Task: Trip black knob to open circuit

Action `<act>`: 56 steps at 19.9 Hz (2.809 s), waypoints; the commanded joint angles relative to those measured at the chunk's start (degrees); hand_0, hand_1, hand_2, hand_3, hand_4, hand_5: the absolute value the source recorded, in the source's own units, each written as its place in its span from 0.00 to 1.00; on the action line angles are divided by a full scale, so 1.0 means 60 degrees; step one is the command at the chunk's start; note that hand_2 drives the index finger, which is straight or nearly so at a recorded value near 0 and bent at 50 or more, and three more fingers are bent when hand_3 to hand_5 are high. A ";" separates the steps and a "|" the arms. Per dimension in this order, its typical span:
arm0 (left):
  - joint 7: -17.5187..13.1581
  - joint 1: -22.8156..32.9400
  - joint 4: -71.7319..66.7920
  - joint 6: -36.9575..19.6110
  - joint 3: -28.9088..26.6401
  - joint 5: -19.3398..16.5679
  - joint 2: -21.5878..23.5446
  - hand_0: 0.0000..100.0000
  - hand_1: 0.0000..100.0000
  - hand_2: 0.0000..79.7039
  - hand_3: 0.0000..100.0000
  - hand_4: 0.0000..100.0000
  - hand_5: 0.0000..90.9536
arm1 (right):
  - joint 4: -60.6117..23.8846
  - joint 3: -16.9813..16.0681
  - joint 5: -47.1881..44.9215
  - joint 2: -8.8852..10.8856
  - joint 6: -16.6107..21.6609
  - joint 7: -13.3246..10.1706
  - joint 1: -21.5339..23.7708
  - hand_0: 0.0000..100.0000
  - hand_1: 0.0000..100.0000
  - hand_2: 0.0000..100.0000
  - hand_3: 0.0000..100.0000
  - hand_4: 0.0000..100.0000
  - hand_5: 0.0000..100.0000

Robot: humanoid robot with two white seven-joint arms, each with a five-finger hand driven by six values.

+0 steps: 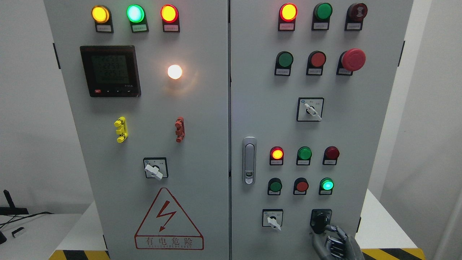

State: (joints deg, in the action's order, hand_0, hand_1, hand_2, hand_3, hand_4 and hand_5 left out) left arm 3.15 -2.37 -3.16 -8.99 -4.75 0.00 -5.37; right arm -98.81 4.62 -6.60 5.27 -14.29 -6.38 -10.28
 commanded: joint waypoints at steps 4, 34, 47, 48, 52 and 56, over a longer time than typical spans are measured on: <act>0.0002 0.0000 0.0000 0.0005 0.0000 -0.0293 0.0002 0.12 0.39 0.00 0.00 0.00 0.00 | -0.0011 0.0079 0.0001 -0.0073 0.0024 0.0022 -0.0001 0.52 0.80 0.41 1.00 1.00 0.92; 0.0002 0.0000 0.0000 0.0005 0.0000 -0.0293 0.0002 0.12 0.39 0.00 0.00 0.00 0.00 | 0.0340 -0.0550 0.0074 0.0058 0.0083 0.0140 0.0101 0.53 0.81 0.41 1.00 1.00 0.92; 0.0002 0.0000 0.0000 0.0005 0.0000 -0.0293 0.0002 0.12 0.39 0.00 0.00 0.00 0.00 | 0.0340 -0.0843 0.0089 0.0088 0.0112 0.0198 0.0175 0.53 0.81 0.42 1.00 1.00 0.91; 0.0002 0.0000 0.0000 0.0005 0.0000 -0.0293 0.0002 0.12 0.39 0.00 0.00 0.00 0.00 | 0.0340 -0.0843 0.0074 0.0102 0.0112 0.0198 0.0189 0.53 0.81 0.42 1.00 1.00 0.91; 0.0002 0.0000 0.0000 0.0005 0.0000 -0.0293 0.0002 0.12 0.39 0.00 0.00 0.00 0.00 | 0.0064 -0.1165 0.0015 0.0102 0.0199 0.0373 0.0584 0.60 0.85 0.42 1.00 1.00 0.91; 0.0002 0.0000 0.0000 0.0005 0.0000 -0.0293 0.0001 0.12 0.39 0.00 0.00 0.00 0.00 | -0.0741 -0.1765 -0.0087 0.0073 0.0185 0.0667 0.1140 0.60 0.61 0.48 1.00 0.97 0.90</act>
State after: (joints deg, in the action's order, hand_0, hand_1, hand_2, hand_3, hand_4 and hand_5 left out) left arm 3.15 -2.37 -3.16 -8.99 -4.75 0.00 -5.37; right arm -98.28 -0.98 -6.52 5.70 -13.19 -3.42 -6.81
